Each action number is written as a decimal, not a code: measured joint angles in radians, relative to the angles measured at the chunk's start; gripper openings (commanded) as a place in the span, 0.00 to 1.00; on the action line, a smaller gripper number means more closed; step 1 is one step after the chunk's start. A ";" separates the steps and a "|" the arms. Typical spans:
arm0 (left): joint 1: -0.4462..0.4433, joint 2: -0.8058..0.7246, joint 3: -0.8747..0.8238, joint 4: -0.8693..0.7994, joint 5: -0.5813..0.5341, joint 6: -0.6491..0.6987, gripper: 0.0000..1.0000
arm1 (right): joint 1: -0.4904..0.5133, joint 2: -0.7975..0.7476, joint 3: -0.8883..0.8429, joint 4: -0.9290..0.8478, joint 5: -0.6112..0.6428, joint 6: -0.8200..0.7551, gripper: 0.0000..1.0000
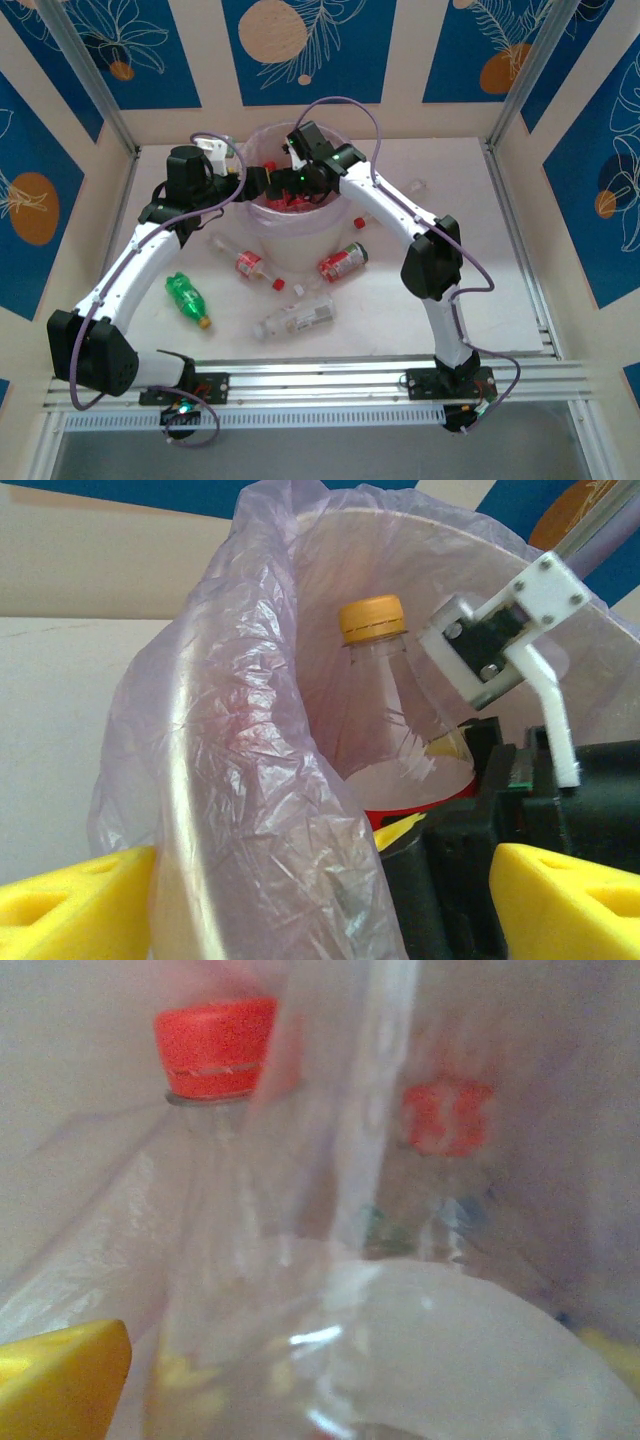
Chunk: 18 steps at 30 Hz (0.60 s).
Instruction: Put the plastic bottles in the bin
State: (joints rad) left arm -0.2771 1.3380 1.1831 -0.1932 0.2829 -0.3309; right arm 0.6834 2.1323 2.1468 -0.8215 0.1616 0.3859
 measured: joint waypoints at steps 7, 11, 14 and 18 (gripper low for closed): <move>0.000 0.000 0.000 0.000 0.000 0.000 0.84 | 0.002 -0.029 0.030 -0.017 0.023 -0.031 0.99; 0.000 0.000 0.000 0.000 0.000 0.000 0.84 | 0.003 -0.067 0.039 -0.040 0.041 -0.047 0.99; 0.000 0.000 0.000 0.000 0.000 0.000 0.84 | 0.003 -0.115 0.041 -0.051 0.057 -0.062 0.99; 0.000 0.000 0.000 0.000 0.000 0.000 0.84 | 0.003 -0.192 0.051 -0.056 0.079 -0.074 0.99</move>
State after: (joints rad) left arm -0.2775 1.3380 1.1831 -0.1936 0.2825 -0.3305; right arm 0.6861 1.9400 2.1983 -0.8776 0.2401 0.3119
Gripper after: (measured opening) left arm 0.839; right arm 0.991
